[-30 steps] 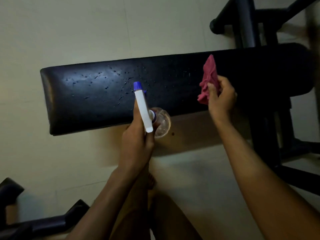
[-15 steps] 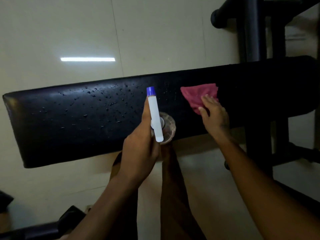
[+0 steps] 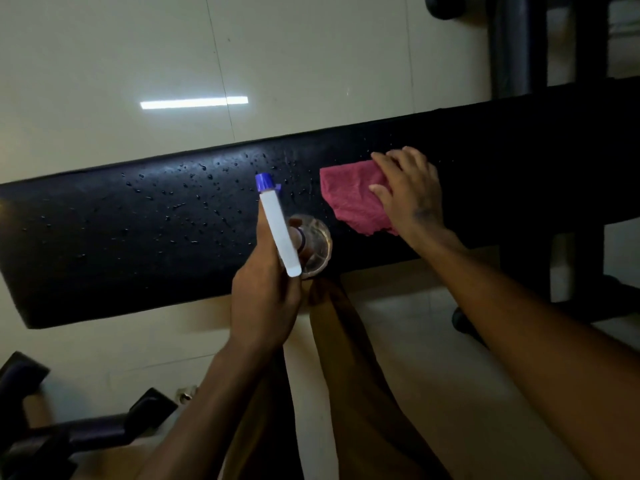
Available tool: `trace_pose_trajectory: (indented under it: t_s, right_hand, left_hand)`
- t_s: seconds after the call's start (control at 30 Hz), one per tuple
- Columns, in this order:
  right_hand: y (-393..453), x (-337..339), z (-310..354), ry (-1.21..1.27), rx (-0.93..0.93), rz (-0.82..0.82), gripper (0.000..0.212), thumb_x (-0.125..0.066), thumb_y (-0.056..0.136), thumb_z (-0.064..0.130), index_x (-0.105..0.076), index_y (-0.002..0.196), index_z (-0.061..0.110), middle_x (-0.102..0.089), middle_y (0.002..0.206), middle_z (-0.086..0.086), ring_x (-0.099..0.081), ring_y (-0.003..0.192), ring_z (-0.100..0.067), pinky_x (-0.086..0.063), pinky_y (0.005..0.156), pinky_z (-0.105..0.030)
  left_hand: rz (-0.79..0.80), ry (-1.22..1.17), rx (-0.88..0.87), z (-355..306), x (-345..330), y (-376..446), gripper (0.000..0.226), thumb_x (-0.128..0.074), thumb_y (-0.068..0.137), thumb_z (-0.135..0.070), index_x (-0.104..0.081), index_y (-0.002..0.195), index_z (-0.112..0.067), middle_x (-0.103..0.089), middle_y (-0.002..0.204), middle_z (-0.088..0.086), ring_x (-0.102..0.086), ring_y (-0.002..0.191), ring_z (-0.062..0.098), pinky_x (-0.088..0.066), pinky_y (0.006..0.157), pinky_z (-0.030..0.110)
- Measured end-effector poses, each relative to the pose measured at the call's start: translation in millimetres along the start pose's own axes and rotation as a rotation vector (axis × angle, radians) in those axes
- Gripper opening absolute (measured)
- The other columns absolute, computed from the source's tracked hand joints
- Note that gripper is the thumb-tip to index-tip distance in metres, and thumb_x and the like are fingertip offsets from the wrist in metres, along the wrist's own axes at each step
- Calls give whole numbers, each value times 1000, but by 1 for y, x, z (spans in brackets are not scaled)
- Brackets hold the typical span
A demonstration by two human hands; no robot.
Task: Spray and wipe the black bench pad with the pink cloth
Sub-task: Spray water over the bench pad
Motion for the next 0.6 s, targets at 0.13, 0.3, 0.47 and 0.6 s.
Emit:
trace_pose_trajectory:
  t_s: [0.13,0.3,0.47,0.6]
  right_hand:
    - [4,0,2,54,48,-66,27,-68,92,30,-65,114,15,-62,110,-8,-57,102,-28,-39,94,-39]
    - [3,31,-15,140,-72,-261,26,-66,92,27,-65,116,16,-60,117,-9,-56,108,-30,-37,88,-38]
    - [3,34,-28,91,-124,-311,42,-62,93,32,-56,132,17,-55,133,-10,-49,121,-30,-37,97,-40]
    - [-8,3,11,112,172,-144,35,-67,91,42,-63,112,15,-61,110,-8,-53,100,-28,-36,83,-30]
  left_hand:
    - [-18,64,29,-1,-9,6,52,-52,89,-13,-46,139,-2,-59,97,-6,-63,80,19,-49,67,24]
    - [-38,39,29,-3,-10,12,50,-55,90,-9,-46,138,-16,-68,108,7,-67,89,23,-58,76,45]
    - [1,71,33,2,-15,22,68,-59,94,-9,-29,155,-7,-65,111,2,-66,93,24,-57,80,47]
    - [21,113,40,10,-16,23,69,-65,94,-6,-31,153,-5,-63,106,0,-64,90,22,-57,78,47]
Point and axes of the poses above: each hand's wrist, its own y-axis towards the middle knuckle, its own x-axis out of the back of the hand, z = x × y, the point moved 8 cm from there along y, towards the middle knuckle
